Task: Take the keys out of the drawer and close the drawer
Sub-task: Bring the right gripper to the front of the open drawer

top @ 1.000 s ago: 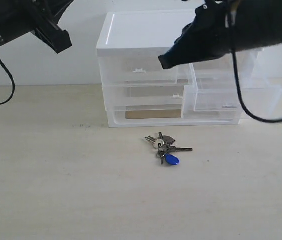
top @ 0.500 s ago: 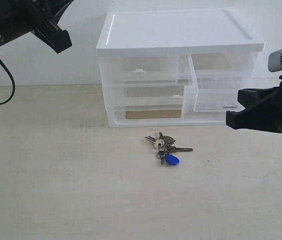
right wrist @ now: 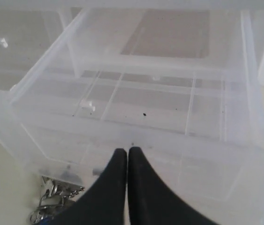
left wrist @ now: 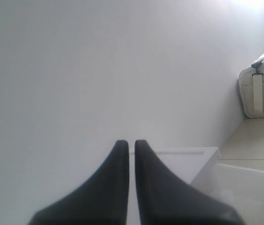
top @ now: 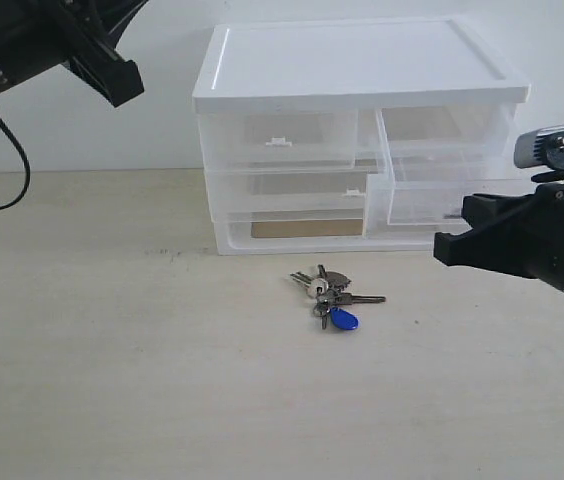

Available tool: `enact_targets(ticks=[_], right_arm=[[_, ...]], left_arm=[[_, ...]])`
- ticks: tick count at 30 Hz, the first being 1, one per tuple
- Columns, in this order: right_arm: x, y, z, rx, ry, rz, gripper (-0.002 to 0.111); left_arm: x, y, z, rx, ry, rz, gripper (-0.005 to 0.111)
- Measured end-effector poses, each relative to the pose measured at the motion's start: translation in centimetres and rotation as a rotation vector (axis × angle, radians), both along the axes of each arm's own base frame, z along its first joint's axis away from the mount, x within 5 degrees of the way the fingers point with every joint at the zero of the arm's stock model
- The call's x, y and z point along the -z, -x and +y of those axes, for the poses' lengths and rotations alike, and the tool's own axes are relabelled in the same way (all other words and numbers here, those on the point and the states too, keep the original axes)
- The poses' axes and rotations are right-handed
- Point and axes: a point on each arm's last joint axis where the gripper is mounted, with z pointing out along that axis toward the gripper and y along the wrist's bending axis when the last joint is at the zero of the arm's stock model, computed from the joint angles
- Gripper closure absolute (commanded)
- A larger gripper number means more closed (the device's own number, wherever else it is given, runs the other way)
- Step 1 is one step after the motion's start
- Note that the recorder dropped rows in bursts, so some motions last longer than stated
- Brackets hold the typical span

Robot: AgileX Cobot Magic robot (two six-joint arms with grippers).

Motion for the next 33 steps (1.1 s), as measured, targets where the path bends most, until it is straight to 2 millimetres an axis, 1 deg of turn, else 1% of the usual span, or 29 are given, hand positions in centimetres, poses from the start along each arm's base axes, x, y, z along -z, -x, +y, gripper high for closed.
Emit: enact_targets(ticks=[4,9,20,33], right_arm=[[0.3,-1.1,0.5,-0.016,0.024,-0.033,0.108],[-0.1,-2.0,1.0,-0.031,0.042,-0.064,0.108],[-0.1,-2.2,0.9,-0.037,0.129,-0.073,0.108],[-1.9,-1.3,-0.1,0.036,0.154,-0.041,0.108]], left_arm=[[0.0,0.0,0.0,0.000,0.000,0.000,0.102],[0.0,0.0,0.0,0.000,0.000,0.000,0.102],[0.0,0.0,0.0,0.000,0.000,0.000,0.102],[0.0,0.0,0.0,0.000,0.000,0.000,0.102]])
